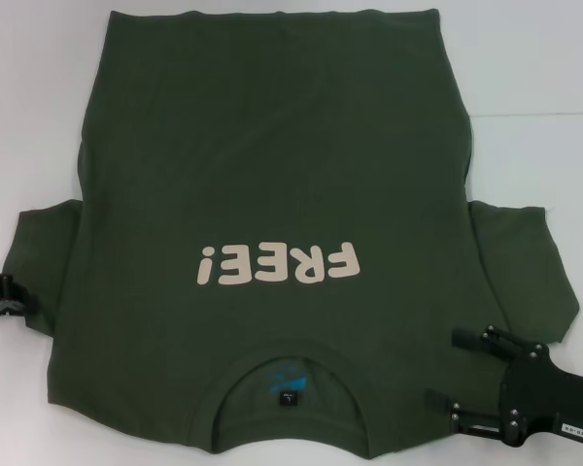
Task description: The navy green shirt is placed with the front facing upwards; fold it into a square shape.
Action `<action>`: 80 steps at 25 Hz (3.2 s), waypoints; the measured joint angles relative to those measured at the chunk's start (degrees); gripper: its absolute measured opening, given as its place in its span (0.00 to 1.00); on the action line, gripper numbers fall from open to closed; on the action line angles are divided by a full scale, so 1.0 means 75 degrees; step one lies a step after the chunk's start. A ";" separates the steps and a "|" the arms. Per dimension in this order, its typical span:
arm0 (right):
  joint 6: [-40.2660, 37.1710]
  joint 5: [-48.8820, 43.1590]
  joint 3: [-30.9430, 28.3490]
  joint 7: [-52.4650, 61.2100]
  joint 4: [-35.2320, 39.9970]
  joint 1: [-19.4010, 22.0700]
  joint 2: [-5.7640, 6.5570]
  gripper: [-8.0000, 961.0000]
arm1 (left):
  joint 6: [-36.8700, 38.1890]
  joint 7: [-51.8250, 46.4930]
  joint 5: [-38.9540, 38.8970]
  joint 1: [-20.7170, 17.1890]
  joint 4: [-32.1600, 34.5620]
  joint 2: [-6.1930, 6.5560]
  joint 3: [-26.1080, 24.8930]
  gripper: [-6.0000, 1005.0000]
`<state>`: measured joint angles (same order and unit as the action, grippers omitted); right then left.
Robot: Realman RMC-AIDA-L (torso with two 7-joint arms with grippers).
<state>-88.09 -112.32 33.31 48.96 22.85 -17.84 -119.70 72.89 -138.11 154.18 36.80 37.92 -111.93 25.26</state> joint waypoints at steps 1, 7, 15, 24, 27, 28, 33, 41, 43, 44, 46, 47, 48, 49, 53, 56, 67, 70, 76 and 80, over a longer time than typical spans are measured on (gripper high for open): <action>-0.0001 0.0000 0.0000 0.0000 0.0000 0.0000 0.0001 0.96 | -0.0001 -0.0015 0.0000 0.0001 0.0004 0.0000 -0.0001 0.16; -0.0014 -0.0001 0.0000 0.0000 0.0010 0.0000 0.0012 0.96 | -0.0003 -0.0067 0.0005 0.0003 0.0015 0.0003 -0.0005 0.09; -0.0059 -0.0001 -0.0038 0.0000 0.0028 0.0000 0.0012 0.96 | 0.0138 0.0001 -0.0056 0.0006 0.0237 0.0014 -0.0005 0.06; -0.0091 0.0036 -0.0070 -0.0001 0.0015 -0.0020 0.0002 0.96 | 0.0920 -0.0105 -0.0061 0.0018 0.1397 0.0070 -0.0005 0.06; -0.0092 0.0053 -0.0071 -0.0001 0.0012 -0.0033 0.0000 0.96 | 0.1269 -0.0207 -0.0036 0.0096 0.1862 0.0178 0.0022 0.06; -0.0092 0.0055 -0.0071 0.0000 0.0012 -0.0042 -0.0001 0.96 | 0.1398 -0.0254 -0.0030 0.0145 0.1955 0.0245 0.0025 0.06; -0.0092 0.0059 -0.0071 -0.0001 0.0013 -0.0068 -0.0001 0.96 | 0.1844 -0.0409 0.0104 0.0441 0.2317 0.0503 0.0045 0.06; -0.0048 0.0056 -0.0070 -0.0051 0.0000 -0.0098 -0.0009 0.96 | 0.2494 -0.0625 0.0055 0.0777 0.2404 0.0503 0.0199 0.06; -0.0042 0.0053 -0.0071 -0.0055 0.0000 -0.0103 -0.0011 0.96 | 0.2707 -0.0707 -0.0190 0.0830 0.2429 0.0493 0.0183 0.06; -0.0039 0.0053 -0.0071 -0.0055 0.0000 -0.0104 -0.0012 0.96 | 0.2830 -0.0760 -0.0398 0.0846 0.2461 0.0492 0.0182 0.06; -0.0034 0.0054 -0.0071 -0.0060 0.0000 -0.0109 -0.0012 0.96 | 0.3018 -0.0866 -0.0694 0.0865 0.2547 0.0459 0.0207 0.06; -0.0032 0.0055 -0.0071 -0.0063 -0.0001 -0.0112 -0.0013 0.96 | 0.3090 -0.0922 -0.0798 0.0879 0.2624 0.0399 0.0241 0.06; -0.0031 0.0056 -0.0071 -0.0064 0.0000 -0.0116 -0.0013 0.96 | 0.3147 -0.0955 -0.0850 0.0886 0.2659 0.0356 0.0274 0.06; -0.0026 0.0056 -0.0070 -0.0066 -0.0003 -0.0119 -0.0013 0.96 | 0.3150 -0.0983 -0.0891 0.0906 0.2737 0.0229 0.0352 0.06; 0.0041 0.0059 -0.0070 -0.0068 -0.0051 -0.0123 -0.0012 0.96 | 0.2896 -0.1011 -0.0904 0.0921 0.2804 -0.0321 0.0733 0.06; 0.0080 0.0059 -0.0044 -0.0070 -0.0095 -0.0141 -0.0012 0.96 | 0.2459 -0.0987 -0.0855 0.0863 0.2782 -0.0703 0.1173 0.06; 0.0086 0.0037 -0.0054 -0.0083 -0.0094 -0.0141 -0.0012 0.96 | 0.1526 -0.1041 -0.0794 0.0704 0.2154 -0.0970 0.2065 0.06; 0.0086 0.0037 -0.0056 -0.0083 -0.0094 -0.0141 -0.0012 0.96 | 0.1387 -0.1058 -0.0801 0.0650 0.2068 -0.1069 0.2119 0.06; 0.0086 0.0031 -0.0068 -0.0083 -0.0094 -0.0129 -0.0012 0.96 | 0.1413 -0.1076 -0.1184 0.0629 0.1592 -0.1126 0.2047 0.15; 0.0070 0.0030 -0.0071 -0.0083 -0.0094 -0.0128 -0.0012 0.96 | 0.1349 -0.1056 -0.1381 0.0635 0.1189 -0.1009 0.2031 0.27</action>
<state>-87.56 -112.09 32.78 48.34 22.15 -18.80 -119.79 83.01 -146.03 143.82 41.56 46.84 -119.50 40.49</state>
